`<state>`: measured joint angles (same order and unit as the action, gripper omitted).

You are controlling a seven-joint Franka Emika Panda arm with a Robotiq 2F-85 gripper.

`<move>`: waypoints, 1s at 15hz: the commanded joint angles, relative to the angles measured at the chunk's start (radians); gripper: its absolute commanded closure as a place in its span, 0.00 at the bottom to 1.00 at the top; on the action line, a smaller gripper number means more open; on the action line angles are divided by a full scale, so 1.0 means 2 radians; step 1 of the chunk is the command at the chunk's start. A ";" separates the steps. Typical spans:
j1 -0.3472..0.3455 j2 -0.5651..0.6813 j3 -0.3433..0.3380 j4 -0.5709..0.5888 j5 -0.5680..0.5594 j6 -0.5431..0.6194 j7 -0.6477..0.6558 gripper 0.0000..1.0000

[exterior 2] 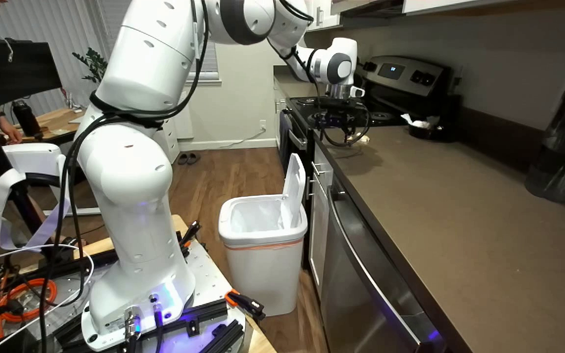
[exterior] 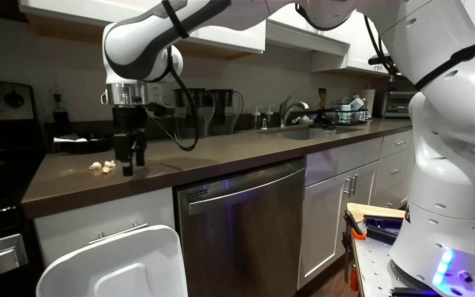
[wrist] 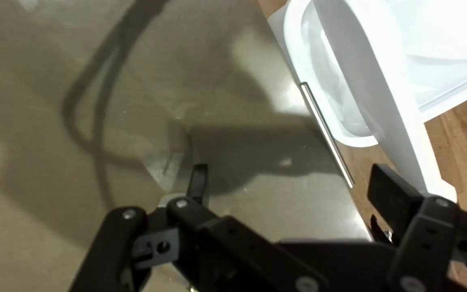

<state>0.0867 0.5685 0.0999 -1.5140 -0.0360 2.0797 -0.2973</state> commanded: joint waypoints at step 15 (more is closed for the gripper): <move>0.013 0.186 -0.002 0.305 -0.009 -0.065 0.000 0.06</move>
<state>0.1072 0.8971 0.1011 -0.9591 -0.0461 1.9433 -0.2972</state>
